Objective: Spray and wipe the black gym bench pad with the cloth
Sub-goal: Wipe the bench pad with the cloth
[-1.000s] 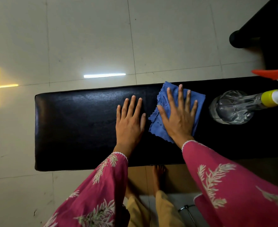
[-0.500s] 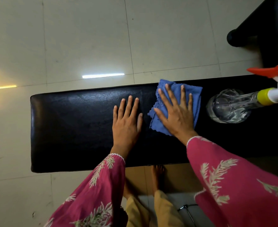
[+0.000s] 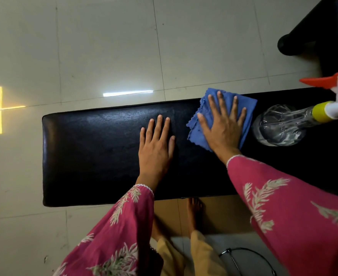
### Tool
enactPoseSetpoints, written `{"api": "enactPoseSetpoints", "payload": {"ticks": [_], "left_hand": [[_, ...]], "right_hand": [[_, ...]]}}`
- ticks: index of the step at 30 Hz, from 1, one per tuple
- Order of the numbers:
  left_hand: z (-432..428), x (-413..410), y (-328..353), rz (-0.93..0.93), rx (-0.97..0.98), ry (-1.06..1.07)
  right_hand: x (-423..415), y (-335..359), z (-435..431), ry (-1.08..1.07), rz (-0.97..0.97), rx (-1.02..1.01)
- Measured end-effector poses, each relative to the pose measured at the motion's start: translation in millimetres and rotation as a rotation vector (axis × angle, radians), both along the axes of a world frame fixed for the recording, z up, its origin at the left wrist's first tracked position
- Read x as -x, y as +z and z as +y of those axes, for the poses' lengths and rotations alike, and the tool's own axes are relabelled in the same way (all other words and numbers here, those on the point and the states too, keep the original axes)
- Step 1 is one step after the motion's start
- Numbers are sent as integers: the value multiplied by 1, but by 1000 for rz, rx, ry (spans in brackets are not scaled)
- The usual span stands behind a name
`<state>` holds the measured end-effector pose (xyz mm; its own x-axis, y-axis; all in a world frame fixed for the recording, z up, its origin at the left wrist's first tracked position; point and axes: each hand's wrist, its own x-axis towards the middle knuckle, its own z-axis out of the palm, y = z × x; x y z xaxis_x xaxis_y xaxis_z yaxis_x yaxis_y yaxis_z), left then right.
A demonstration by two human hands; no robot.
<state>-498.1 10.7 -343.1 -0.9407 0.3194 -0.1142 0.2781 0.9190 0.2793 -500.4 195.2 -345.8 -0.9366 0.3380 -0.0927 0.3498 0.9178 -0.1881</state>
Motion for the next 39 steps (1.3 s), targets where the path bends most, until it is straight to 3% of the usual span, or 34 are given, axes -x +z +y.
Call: {"api": "enactPoseSetpoints", "payload": {"ticks": [5, 10, 14, 16, 20, 25, 29, 35, 39], "left_hand": [[-3, -7, 2, -3, -5, -25], [-6, -22, 5, -4, 6, -42], [-4, -31, 8, 2, -10, -105], [-2, -34, 9, 7, -10, -113], [0, -38, 8, -13, 1, -81], [2, -41, 8, -18, 3, -112], [0, -41, 8, -22, -3, -112], [1, -41, 6, -15, -3, -113], [2, -40, 6, -8, -23, -95]], "right_hand": [[-37, 0, -4, 305, -1, 1], [-61, 3, -12, -3, 13, 20], [-95, 4, -12, 227, -20, -1], [-101, 2, 1, 188, 5, 5], [-108, 3, -20, -99, 23, 40], [-117, -1, 2, 79, 9, 6], [-115, 3, -19, -228, 22, 33], [-116, 2, -1, 86, -19, -11], [-102, 6, -32, -252, -3, 40]]}}
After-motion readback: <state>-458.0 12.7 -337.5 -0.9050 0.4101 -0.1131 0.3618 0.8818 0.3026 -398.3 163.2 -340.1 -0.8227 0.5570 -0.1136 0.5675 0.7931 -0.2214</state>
